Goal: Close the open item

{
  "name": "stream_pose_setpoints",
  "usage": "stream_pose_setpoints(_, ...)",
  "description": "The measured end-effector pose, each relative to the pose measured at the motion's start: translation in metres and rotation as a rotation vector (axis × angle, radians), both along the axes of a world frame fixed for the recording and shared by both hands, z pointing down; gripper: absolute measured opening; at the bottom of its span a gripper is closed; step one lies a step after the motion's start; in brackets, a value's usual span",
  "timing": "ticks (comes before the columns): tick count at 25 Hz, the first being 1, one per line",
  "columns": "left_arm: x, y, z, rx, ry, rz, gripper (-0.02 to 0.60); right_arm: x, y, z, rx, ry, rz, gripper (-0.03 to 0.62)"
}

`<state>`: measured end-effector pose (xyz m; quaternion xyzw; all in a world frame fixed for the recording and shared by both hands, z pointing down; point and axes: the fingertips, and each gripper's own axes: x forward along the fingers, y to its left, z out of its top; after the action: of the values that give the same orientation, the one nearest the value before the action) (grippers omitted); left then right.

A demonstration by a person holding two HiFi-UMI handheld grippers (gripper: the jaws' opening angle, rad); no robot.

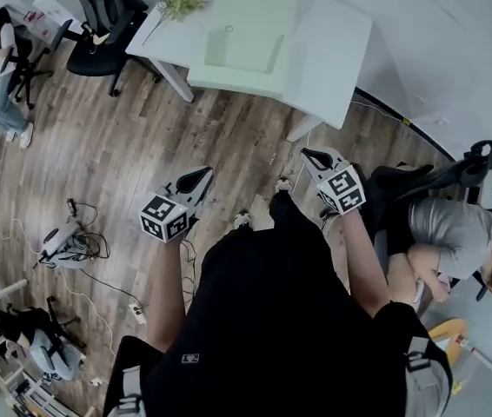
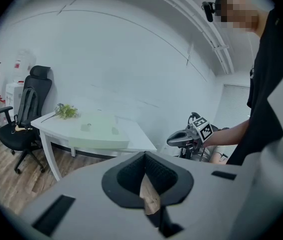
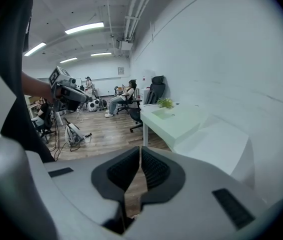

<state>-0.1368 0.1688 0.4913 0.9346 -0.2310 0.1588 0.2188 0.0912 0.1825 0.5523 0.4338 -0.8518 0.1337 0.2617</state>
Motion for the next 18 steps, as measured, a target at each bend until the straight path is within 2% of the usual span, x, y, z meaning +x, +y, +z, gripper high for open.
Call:
stream_pose_setpoints(12,0.077,-0.049,-0.015,0.033,-0.021,-0.127,0.006,0.092,-0.076,-0.007,0.011,-0.036,-0.074,0.011)
stream_pose_setpoints(18,0.093,-0.061,-0.013,0.038,-0.025,-0.222,0.006,0.129,-0.107,-0.008,0.026,-0.042,-0.104,0.009)
